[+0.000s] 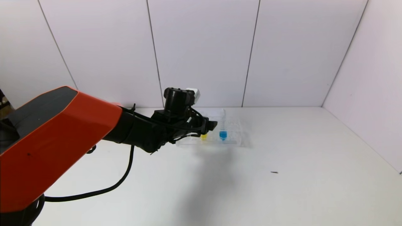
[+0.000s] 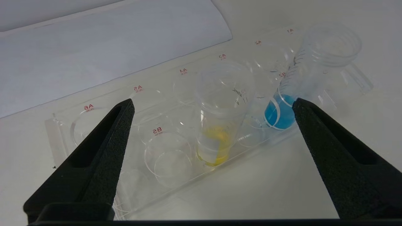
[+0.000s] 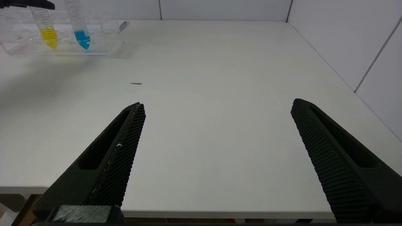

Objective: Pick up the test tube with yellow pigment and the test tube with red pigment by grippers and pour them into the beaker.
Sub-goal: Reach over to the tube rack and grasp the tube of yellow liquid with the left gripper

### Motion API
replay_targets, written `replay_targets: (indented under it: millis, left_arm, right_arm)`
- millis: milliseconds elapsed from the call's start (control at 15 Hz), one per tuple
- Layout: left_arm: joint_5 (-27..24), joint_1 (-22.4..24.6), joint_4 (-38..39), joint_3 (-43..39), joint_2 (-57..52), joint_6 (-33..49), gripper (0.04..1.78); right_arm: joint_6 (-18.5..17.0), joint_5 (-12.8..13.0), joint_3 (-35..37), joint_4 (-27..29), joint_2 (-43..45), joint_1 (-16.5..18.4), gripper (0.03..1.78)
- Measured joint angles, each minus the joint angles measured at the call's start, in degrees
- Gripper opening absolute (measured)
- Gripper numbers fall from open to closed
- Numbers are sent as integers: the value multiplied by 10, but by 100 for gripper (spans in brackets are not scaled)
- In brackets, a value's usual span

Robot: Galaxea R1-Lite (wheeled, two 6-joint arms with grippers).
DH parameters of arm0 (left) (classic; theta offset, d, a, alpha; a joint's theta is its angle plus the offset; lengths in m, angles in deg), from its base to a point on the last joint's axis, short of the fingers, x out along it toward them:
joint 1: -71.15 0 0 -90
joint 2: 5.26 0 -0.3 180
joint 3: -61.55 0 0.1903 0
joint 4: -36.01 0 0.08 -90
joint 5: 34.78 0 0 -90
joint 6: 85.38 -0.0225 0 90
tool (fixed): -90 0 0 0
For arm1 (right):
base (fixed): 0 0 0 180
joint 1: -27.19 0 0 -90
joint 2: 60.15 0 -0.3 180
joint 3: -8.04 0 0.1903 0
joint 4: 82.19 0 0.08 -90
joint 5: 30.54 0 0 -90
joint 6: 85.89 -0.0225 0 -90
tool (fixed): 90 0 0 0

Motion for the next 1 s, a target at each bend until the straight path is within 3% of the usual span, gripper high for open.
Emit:
replay_targets:
  millis: [1000]
  left_arm:
    - [82, -15, 40, 6, 21, 4, 176]
  right_arm:
    - [0, 0, 0, 0, 0, 0, 170]
